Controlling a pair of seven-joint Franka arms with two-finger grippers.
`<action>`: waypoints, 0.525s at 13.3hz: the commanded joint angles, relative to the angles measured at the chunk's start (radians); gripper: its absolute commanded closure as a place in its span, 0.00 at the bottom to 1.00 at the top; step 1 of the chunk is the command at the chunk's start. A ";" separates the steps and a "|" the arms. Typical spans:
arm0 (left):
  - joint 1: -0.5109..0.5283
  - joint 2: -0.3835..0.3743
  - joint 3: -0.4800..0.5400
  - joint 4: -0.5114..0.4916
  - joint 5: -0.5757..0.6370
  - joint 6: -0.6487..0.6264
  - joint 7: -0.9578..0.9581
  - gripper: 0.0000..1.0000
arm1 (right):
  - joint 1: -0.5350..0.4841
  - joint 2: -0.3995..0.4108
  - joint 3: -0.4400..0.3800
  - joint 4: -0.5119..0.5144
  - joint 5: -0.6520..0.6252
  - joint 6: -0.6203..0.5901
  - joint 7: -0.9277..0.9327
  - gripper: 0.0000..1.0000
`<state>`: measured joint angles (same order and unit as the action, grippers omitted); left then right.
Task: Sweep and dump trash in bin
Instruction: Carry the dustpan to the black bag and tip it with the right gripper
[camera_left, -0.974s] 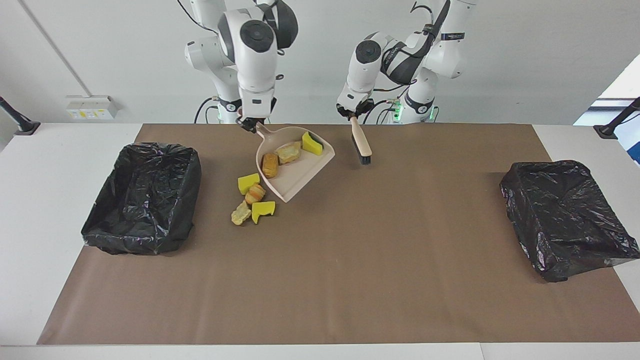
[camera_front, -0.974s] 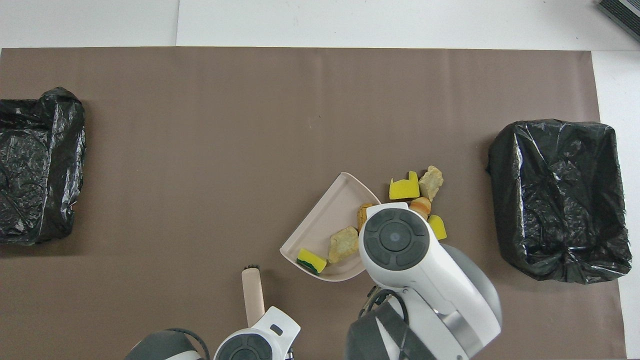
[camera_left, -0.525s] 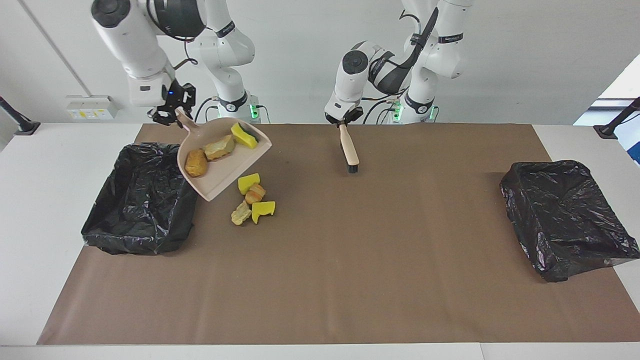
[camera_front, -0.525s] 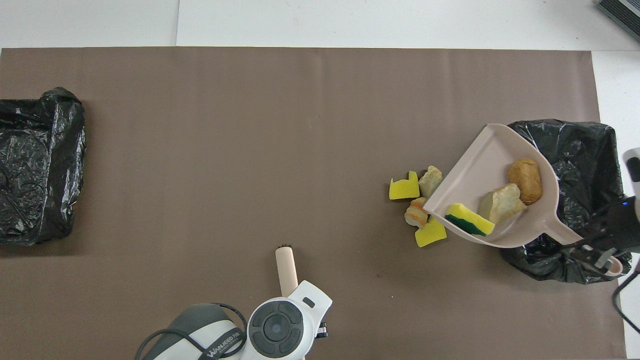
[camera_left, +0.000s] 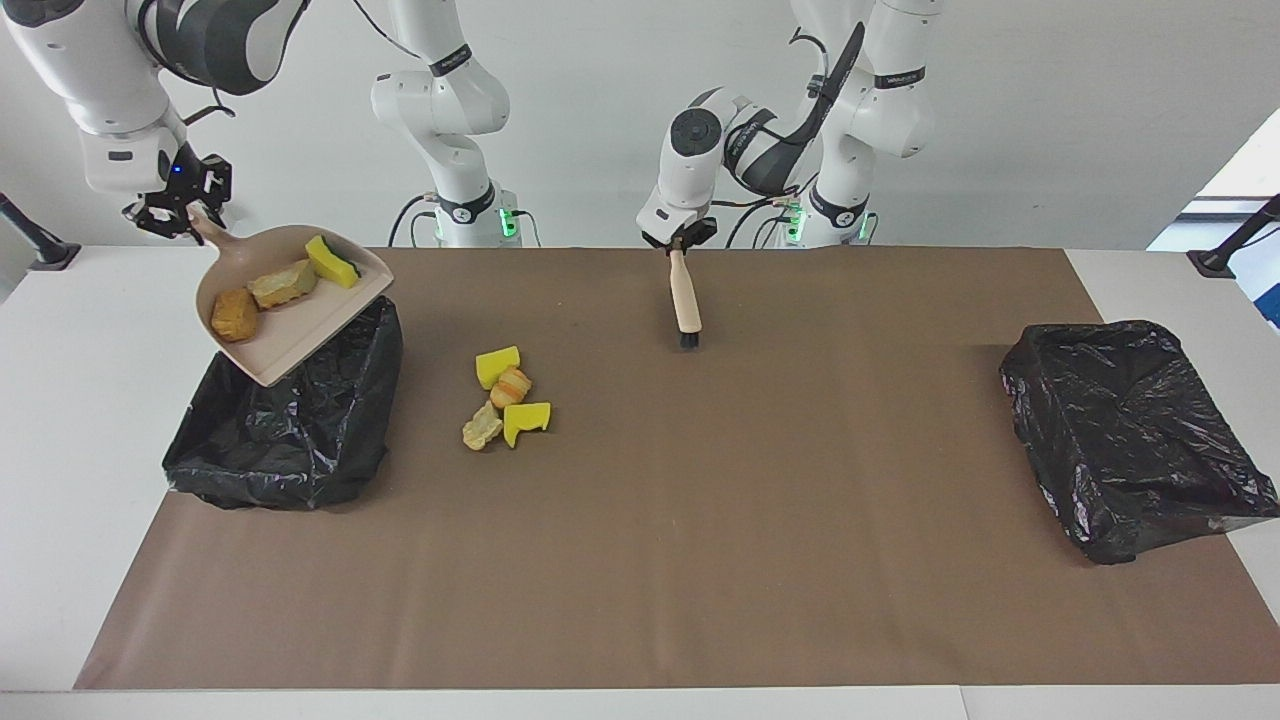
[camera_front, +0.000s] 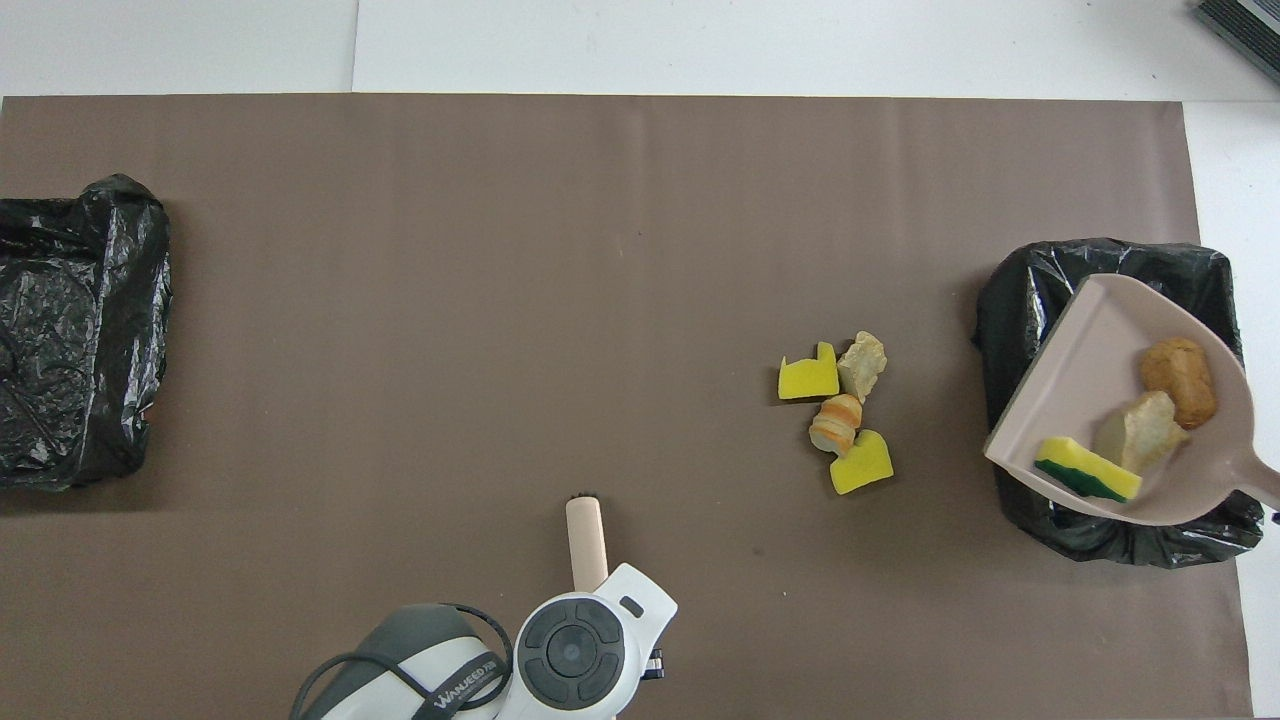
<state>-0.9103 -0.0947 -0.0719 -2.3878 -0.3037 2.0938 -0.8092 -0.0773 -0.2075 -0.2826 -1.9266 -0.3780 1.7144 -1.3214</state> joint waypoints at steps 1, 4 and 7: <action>-0.025 0.003 0.014 -0.016 -0.020 0.023 0.028 0.76 | -0.021 0.039 0.014 0.014 -0.123 0.085 -0.035 1.00; -0.033 0.012 0.014 -0.018 -0.020 0.023 0.033 0.59 | -0.035 0.088 0.014 -0.017 -0.324 0.233 -0.096 1.00; -0.026 0.015 0.017 -0.004 -0.020 0.017 0.028 0.22 | -0.029 0.129 0.014 -0.038 -0.491 0.289 -0.104 1.00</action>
<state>-0.9235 -0.0799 -0.0713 -2.3934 -0.3040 2.0954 -0.7932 -0.0931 -0.0909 -0.2807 -1.9479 -0.7833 1.9661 -1.3857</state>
